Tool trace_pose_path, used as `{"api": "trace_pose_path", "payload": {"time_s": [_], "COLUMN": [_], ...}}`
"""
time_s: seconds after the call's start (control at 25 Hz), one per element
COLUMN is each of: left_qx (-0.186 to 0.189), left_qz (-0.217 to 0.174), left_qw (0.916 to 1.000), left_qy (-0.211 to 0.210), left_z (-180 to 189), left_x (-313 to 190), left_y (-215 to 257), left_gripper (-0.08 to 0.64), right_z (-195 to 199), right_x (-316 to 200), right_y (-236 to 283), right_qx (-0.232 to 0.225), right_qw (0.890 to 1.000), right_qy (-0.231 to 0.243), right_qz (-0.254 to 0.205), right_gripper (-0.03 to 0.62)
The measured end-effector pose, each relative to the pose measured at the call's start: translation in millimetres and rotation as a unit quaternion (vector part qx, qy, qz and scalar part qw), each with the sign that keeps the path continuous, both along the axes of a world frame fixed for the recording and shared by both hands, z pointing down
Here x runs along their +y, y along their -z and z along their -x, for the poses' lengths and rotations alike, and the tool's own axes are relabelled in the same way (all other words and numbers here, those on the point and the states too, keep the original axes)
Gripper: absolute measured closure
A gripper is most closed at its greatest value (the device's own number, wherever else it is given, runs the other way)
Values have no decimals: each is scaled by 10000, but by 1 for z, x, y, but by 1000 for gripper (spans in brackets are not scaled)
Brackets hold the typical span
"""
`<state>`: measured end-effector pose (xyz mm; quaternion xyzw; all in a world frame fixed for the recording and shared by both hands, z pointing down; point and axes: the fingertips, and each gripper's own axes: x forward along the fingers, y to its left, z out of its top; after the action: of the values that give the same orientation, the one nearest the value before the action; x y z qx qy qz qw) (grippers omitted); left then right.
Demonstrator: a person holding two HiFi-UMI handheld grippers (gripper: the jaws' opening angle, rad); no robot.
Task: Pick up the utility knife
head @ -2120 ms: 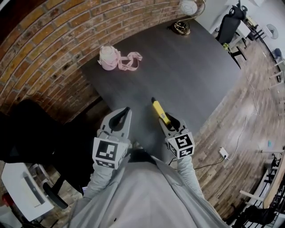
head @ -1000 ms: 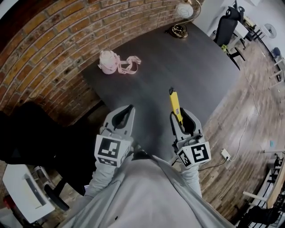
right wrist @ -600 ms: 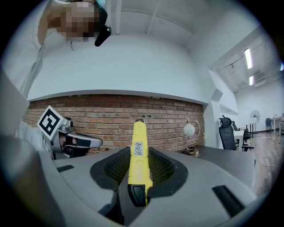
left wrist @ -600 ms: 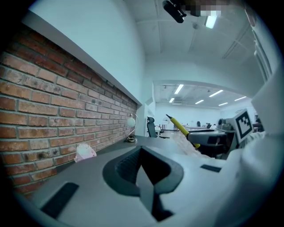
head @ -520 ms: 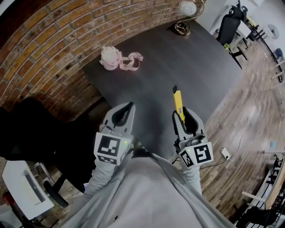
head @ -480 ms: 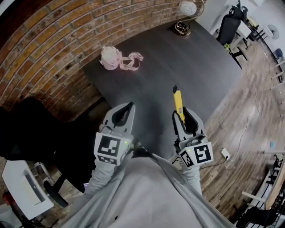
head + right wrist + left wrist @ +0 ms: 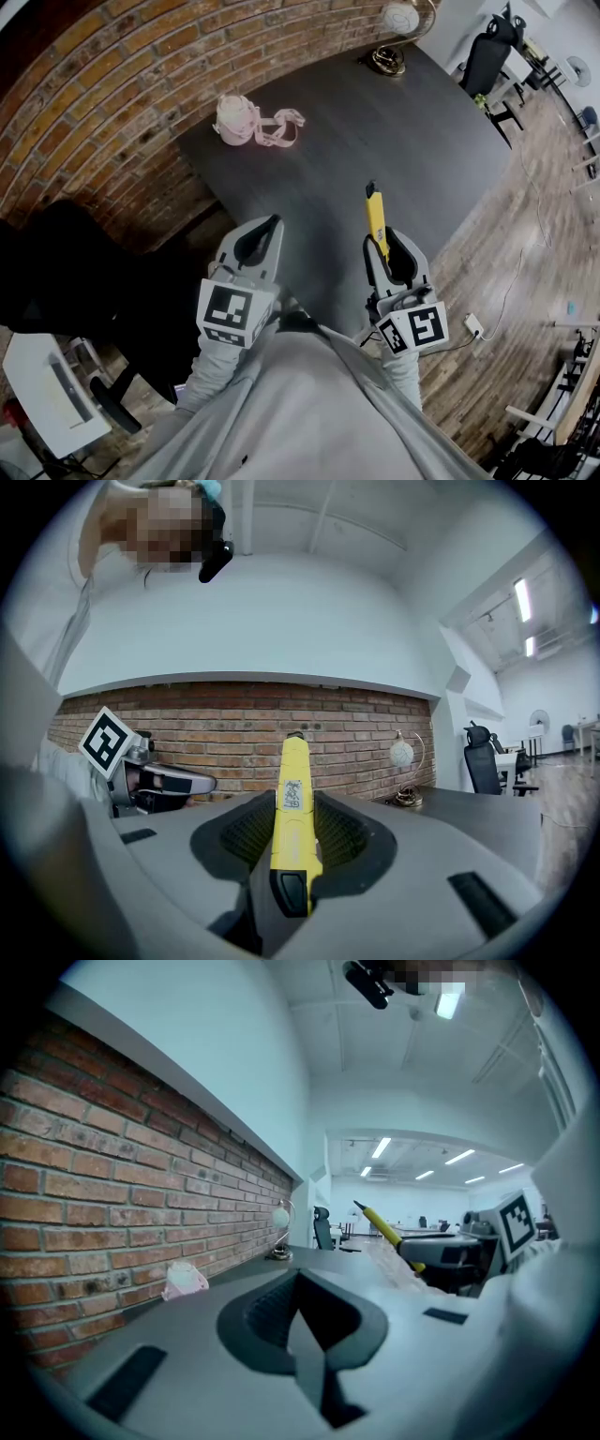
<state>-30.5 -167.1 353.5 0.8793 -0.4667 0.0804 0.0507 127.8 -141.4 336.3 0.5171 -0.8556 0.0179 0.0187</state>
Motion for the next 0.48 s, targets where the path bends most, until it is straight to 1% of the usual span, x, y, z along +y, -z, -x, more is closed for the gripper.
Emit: {"api": "trace_pose_path", "payload": {"time_s": [0.48], "left_qx": [1], "left_qz": [27], "left_qw": [10000], "left_qy": [9], "left_z": [2], "left_x": [1], "left_y": [-1], "left_gripper": [541], "right_z": [2], "right_x": [1], "right_y": [-1], "right_qx": [15], "right_qw": [10000], "right_qy": [13], "right_qz": [15], "right_gripper": [453]}}
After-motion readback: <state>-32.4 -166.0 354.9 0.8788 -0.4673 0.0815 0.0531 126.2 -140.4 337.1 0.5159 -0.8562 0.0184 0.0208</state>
